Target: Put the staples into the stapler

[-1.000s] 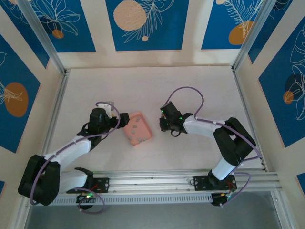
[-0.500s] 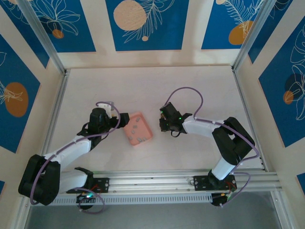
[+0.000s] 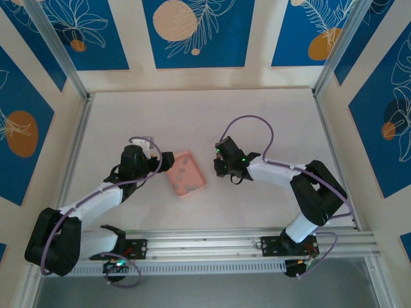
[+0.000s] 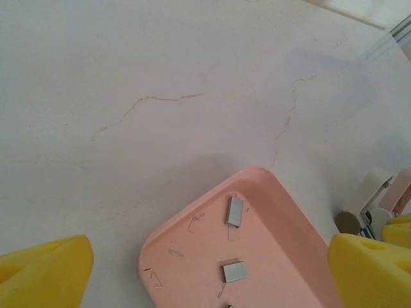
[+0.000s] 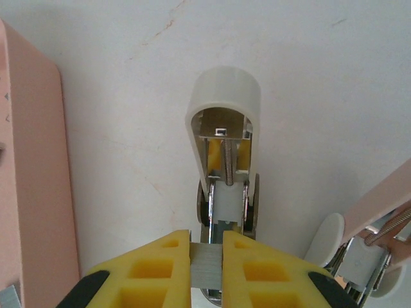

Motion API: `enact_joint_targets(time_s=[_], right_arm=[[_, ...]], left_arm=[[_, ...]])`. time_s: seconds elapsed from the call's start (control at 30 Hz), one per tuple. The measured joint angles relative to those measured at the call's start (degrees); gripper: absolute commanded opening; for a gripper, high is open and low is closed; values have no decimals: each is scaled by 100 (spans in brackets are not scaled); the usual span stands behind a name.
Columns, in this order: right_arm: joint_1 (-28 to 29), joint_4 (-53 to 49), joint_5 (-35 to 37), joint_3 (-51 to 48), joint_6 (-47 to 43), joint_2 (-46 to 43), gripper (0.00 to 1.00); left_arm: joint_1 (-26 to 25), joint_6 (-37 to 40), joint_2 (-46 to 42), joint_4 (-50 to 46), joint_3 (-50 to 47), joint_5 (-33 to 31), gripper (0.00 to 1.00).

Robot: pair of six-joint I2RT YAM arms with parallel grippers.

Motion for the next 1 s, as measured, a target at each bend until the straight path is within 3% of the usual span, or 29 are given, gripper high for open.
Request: enact_joint_targets(time_s=[1.0], right_arm=[[37,280,42,-48,-616,-35,16]], left_arm=[[0,2,0,0,0,0,93]])
